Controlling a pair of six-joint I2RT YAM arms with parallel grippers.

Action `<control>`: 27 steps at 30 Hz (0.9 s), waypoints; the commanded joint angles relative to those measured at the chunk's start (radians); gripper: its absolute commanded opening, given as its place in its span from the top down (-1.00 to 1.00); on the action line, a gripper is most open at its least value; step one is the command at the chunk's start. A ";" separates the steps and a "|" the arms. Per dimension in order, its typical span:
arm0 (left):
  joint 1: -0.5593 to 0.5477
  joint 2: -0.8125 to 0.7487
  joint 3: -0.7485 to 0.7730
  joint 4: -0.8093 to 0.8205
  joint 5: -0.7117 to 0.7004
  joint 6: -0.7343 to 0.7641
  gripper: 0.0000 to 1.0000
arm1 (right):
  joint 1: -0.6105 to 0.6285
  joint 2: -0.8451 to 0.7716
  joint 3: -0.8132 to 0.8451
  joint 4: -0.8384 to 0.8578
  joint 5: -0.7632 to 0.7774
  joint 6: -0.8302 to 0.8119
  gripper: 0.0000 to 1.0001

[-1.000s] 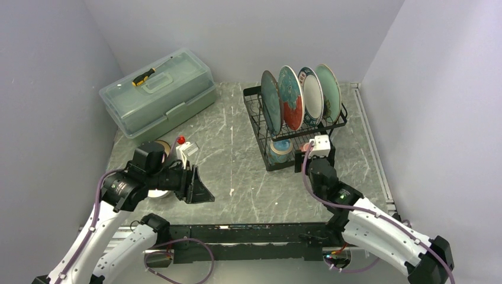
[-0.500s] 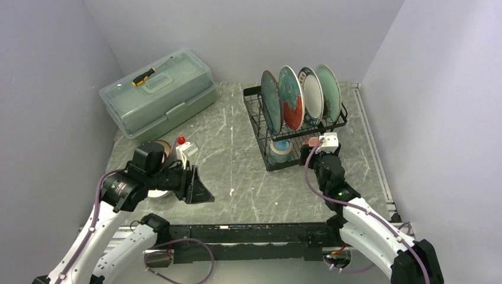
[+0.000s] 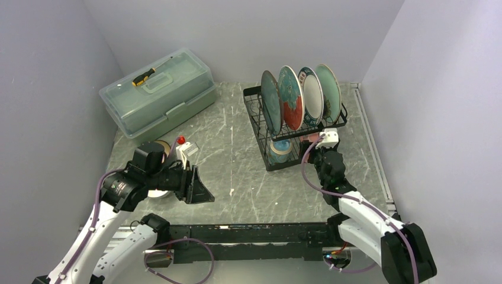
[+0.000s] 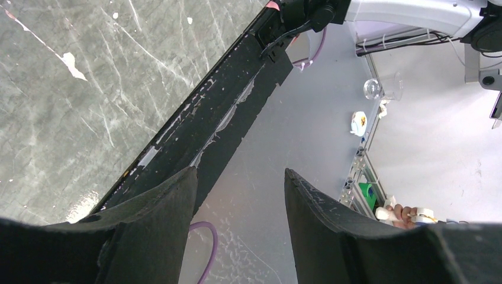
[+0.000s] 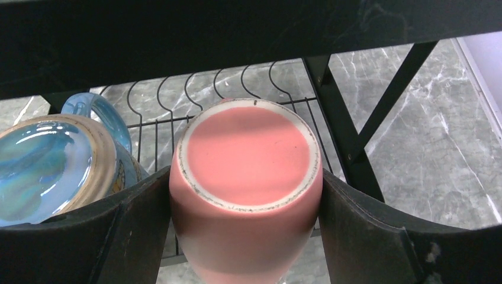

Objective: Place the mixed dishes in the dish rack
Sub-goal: Place the cup on the dish rack.

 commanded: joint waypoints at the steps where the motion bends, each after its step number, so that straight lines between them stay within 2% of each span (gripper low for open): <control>1: -0.001 0.001 -0.005 0.023 0.010 0.019 -0.22 | -0.027 0.026 0.026 0.229 -0.058 -0.017 0.23; 27: 0.000 0.000 -0.005 0.024 0.018 0.023 -0.22 | -0.070 0.280 -0.032 0.636 -0.103 -0.034 0.27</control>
